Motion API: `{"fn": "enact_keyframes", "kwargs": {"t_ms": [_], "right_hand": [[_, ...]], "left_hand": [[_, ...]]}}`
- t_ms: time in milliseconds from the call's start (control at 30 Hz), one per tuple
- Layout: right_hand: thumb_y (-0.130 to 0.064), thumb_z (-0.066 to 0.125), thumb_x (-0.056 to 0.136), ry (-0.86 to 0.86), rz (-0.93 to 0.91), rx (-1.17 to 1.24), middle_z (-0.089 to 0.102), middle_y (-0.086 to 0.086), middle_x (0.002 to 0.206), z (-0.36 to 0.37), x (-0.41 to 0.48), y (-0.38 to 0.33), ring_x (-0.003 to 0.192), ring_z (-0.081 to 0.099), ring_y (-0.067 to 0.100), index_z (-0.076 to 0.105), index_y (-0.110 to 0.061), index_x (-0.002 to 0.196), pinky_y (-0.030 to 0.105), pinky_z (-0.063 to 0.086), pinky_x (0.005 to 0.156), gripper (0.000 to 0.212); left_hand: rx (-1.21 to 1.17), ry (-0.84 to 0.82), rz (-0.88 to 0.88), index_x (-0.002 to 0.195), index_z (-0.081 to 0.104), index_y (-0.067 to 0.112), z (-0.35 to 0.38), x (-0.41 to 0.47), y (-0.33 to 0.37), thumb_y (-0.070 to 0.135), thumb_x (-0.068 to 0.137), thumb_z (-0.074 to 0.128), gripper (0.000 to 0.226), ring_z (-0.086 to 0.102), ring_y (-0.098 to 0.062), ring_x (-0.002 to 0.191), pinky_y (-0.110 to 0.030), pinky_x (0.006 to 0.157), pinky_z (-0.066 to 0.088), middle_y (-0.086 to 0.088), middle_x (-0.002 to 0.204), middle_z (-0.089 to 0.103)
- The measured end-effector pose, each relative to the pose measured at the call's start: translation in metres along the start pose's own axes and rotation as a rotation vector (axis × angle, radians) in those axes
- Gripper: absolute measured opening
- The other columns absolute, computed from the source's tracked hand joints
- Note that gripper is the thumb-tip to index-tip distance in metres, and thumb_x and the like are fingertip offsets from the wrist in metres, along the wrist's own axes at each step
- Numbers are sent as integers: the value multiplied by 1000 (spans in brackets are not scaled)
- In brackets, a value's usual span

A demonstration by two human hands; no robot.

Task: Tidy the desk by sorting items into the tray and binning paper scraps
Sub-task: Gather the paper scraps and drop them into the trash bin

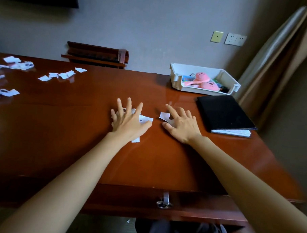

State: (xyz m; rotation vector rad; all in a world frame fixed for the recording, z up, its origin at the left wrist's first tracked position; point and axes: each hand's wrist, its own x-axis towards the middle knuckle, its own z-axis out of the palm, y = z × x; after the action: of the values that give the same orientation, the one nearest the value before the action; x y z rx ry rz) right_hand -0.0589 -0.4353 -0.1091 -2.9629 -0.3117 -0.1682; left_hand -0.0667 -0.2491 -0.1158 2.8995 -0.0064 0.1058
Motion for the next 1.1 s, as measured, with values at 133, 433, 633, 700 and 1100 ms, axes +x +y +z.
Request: {"fn": "enact_keyframes", "kwargs": {"t_ms": [133, 433, 633, 700, 1100], "right_hand": [[-53, 33, 93, -20, -71, -54, 41, 6, 134, 2, 15, -6, 123, 35, 29, 32, -34, 141, 41, 33, 102, 51], [-37, 35, 100, 125, -195, 8, 53, 10, 101, 0, 12, -9, 84, 61, 36, 51, -14, 106, 31, 38, 61, 29], [-28, 39, 100, 179, -139, 91, 65, 18, 91, 1, 9, -5, 81, 62, 40, 50, -6, 110, 38, 47, 66, 27], [-28, 40, 99, 189, -87, 134, 66, 20, 93, 0, 8, -3, 84, 61, 42, 50, -5, 114, 36, 44, 66, 29], [-27, 45, 97, 425, 224, 497, 67, 16, 88, -70, -30, 65, 76, 58, 33, 56, -11, 94, 28, 37, 58, 20]], "left_hand": [[95, 70, -52, 141, 34, 25, 4, 6, 0, 54, 93, 30, 56, 28, -31, 136, -47, 110, 24, -10, 148, 33], [152, 250, 15, 131, 42, 10, 3, 8, 15, 22, 99, 39, 33, 63, -28, 103, -33, 77, 53, -13, 123, 54], [75, 265, -18, 114, 54, 1, -4, 9, 15, 25, 100, 37, 32, 63, -34, 101, -38, 76, 52, -17, 111, 63], [-16, 292, -30, 109, 56, -1, -10, 9, 19, 25, 100, 40, 32, 63, -36, 99, -40, 75, 51, -19, 108, 64], [-565, 332, 117, 98, 62, 1, -45, -9, 143, 29, 96, 45, 32, 55, -30, 101, -36, 77, 47, -17, 103, 63]]}}
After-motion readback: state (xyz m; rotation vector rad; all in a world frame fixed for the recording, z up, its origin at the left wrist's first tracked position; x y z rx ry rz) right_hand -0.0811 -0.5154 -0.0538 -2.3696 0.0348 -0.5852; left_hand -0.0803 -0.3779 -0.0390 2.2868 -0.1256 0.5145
